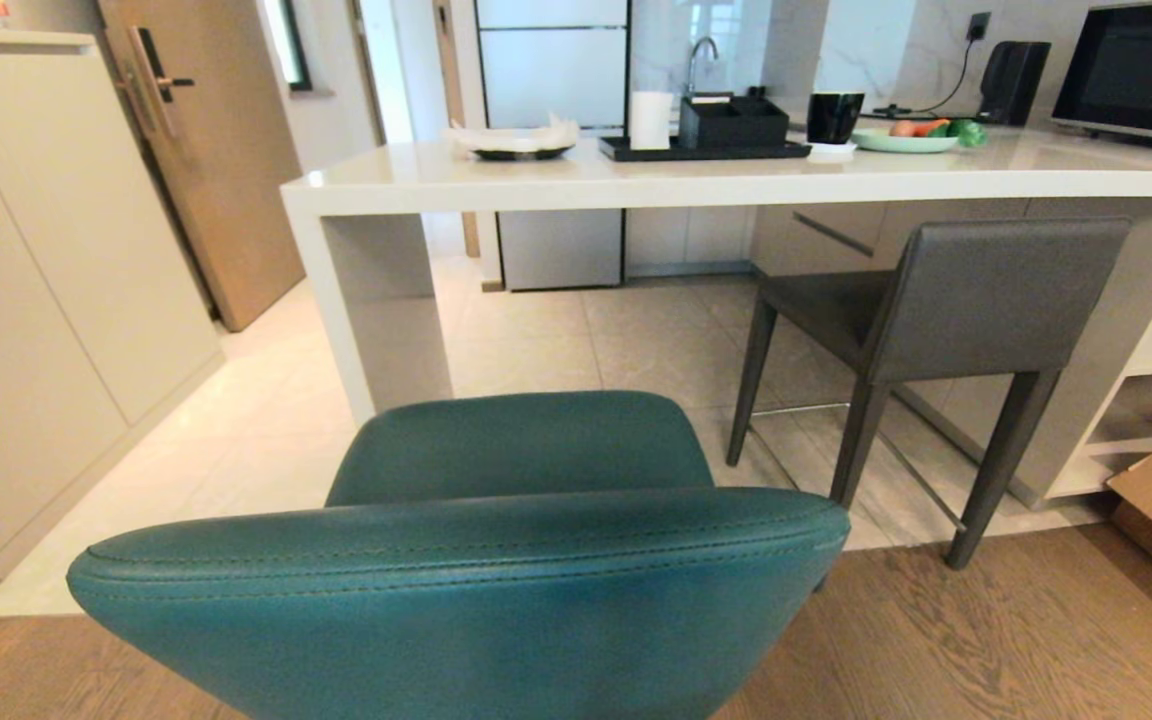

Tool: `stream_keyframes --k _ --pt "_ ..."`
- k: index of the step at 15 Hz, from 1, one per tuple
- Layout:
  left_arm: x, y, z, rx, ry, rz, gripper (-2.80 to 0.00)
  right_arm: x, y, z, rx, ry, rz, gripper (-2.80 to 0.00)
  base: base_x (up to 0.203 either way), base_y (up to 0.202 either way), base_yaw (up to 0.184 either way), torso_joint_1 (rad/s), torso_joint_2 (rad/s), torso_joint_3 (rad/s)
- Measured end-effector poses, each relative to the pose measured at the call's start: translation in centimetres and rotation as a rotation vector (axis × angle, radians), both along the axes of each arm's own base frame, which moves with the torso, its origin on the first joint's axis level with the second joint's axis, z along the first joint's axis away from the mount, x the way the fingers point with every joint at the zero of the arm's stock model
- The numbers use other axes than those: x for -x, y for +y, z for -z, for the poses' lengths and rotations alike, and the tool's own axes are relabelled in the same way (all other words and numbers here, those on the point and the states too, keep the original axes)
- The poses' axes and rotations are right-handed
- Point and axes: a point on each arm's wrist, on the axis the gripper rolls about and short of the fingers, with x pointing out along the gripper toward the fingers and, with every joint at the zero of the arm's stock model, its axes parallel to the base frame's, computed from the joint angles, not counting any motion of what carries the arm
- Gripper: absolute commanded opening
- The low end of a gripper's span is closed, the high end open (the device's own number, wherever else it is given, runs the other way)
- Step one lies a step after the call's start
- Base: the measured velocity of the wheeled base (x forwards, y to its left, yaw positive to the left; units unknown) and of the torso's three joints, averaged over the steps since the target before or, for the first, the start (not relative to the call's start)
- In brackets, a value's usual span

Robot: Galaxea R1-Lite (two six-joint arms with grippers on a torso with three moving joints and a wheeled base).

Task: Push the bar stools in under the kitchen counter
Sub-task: Push the blue chair back under the dining table

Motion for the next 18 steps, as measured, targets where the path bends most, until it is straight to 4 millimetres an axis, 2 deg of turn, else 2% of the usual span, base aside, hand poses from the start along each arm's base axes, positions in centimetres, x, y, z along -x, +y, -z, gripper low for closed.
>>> stream_keyframes --k 18 --pt "0.00 0.00 0.00 0.000 0.000 0.000 -2.80 0.00 0.00 0.00 0.000 0.000 0.000 -2.80 0.000 0.000 0.000 0.000 0.00 0.000"
